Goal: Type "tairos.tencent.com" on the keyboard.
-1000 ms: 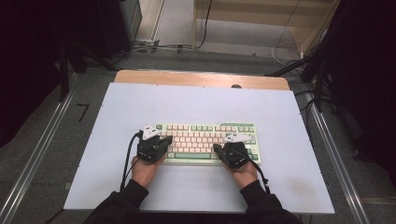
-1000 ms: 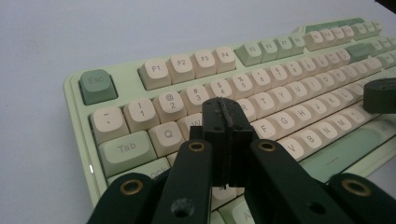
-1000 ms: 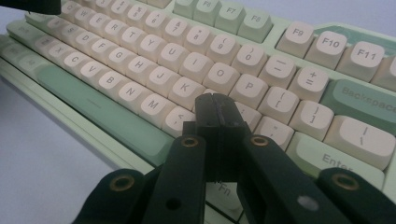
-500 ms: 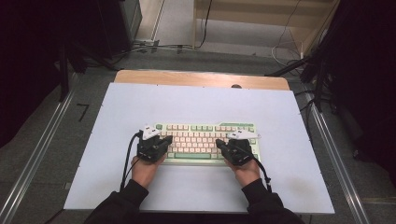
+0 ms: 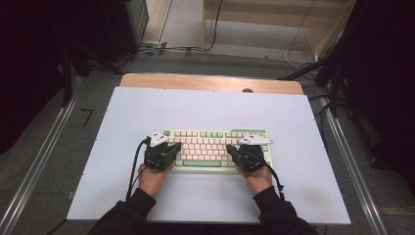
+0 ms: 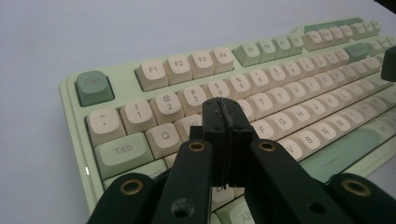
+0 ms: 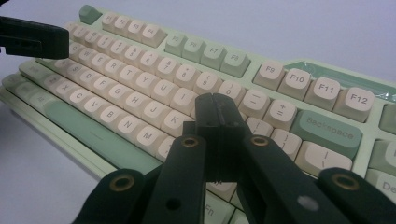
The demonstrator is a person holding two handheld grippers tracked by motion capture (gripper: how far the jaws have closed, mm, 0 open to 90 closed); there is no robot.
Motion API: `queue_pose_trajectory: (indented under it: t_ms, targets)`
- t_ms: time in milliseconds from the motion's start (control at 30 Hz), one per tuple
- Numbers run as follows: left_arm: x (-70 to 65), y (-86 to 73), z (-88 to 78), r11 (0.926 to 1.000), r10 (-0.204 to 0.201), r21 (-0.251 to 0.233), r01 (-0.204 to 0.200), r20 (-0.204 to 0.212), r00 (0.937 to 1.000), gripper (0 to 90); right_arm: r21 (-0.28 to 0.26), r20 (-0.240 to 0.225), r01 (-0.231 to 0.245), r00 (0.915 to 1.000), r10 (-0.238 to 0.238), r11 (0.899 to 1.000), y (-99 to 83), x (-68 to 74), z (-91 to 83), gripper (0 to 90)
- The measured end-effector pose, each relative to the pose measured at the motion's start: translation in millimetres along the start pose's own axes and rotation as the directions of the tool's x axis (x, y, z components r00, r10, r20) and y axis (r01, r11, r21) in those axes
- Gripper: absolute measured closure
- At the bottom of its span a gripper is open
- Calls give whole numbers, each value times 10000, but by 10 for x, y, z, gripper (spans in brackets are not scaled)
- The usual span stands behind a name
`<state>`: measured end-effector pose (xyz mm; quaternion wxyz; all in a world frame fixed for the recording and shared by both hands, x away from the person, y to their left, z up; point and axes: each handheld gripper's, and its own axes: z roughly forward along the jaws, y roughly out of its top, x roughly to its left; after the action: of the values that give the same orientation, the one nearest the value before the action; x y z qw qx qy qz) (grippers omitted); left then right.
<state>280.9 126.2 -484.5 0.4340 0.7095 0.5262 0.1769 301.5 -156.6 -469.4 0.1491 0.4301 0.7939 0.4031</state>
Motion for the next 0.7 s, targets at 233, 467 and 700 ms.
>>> queue_pose_trajectory:
  t_ms: [233,467,700]
  targets:
    - [-47,40,11,10000,18,-83,-17,141,9999,900,1,-3,37,10000,-37,10000,3,11,16,875]
    - [-143,99,113,9999,29,-104,-25,348,9994,900,-8,-14,4,10000,-4,10000,7,21,27,875]
    - [-215,135,219,9999,126,58,-130,520,9986,900,3,2,-13,10000,13,10000,6,17,32,875]
